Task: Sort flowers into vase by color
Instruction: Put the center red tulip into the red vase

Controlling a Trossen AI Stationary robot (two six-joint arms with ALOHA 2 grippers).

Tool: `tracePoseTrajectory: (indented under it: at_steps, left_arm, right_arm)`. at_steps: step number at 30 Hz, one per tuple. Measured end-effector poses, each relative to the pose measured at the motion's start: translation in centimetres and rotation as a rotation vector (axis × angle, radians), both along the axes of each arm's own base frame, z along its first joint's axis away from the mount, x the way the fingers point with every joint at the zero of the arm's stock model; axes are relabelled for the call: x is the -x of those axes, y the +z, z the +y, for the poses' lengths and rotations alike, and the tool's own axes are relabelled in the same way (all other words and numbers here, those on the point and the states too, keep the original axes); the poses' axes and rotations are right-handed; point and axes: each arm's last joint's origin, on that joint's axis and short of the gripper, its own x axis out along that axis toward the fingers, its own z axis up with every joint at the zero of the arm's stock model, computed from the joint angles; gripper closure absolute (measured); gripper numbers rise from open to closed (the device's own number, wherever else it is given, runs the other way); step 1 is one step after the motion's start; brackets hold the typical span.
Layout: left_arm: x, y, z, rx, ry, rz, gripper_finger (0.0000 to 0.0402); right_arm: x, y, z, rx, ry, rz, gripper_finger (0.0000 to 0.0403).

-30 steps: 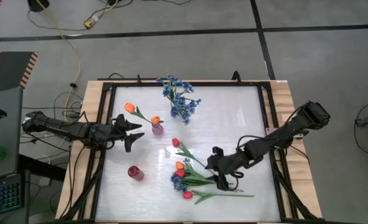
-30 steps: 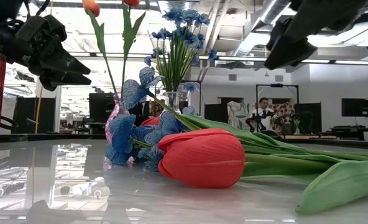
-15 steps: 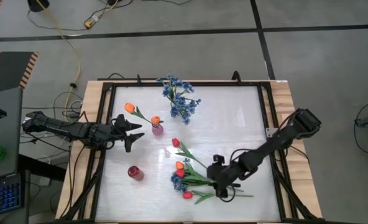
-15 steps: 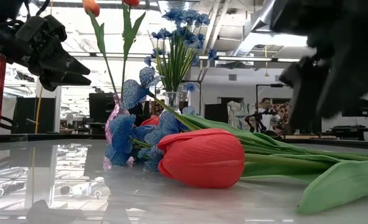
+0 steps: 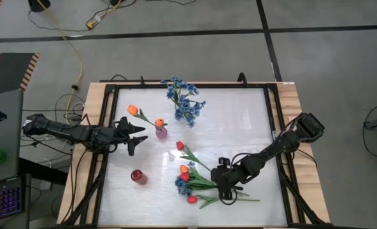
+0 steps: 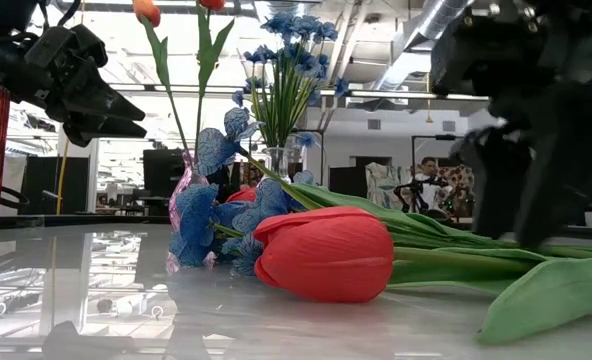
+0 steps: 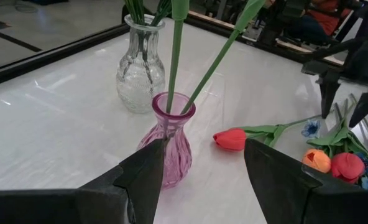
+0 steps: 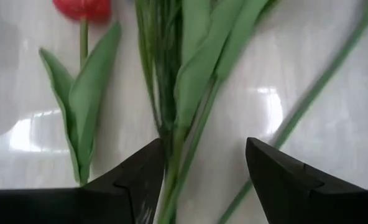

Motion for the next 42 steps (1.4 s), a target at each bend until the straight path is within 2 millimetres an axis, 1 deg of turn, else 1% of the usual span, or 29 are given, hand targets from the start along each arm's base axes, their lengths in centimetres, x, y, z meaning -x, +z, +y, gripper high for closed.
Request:
tracePoseTrajectory:
  at_steps: [4,15,21,26,42]
  left_arm:
    - [0.00,0.01,0.00,0.000,0.000,0.000,0.0191]
    - [0.00,0.00,0.00,0.000,0.001,0.000,0.0191]
    - [0.00,0.01,0.00,0.000,0.001,-0.001,0.0191]
    - [0.00,0.01,0.01,-0.001,0.002,0.000,0.0191]
    - [0.00,0.01,0.01,-0.001,0.003,0.000,0.0191]
  right_arm:
    - [0.04,-0.50,0.06,-0.016,0.007,0.035,0.0172]
    - [0.03,-0.58,0.07,-0.021,0.005,0.040,0.0240]
    - [-0.03,-0.55,0.12,-0.029,0.007,0.035,0.0266]
    - [-0.20,-0.42,0.22,-0.042,0.008,0.014,0.0273]
    - [-0.30,-0.34,0.27,-0.047,0.007,0.001,0.0276]
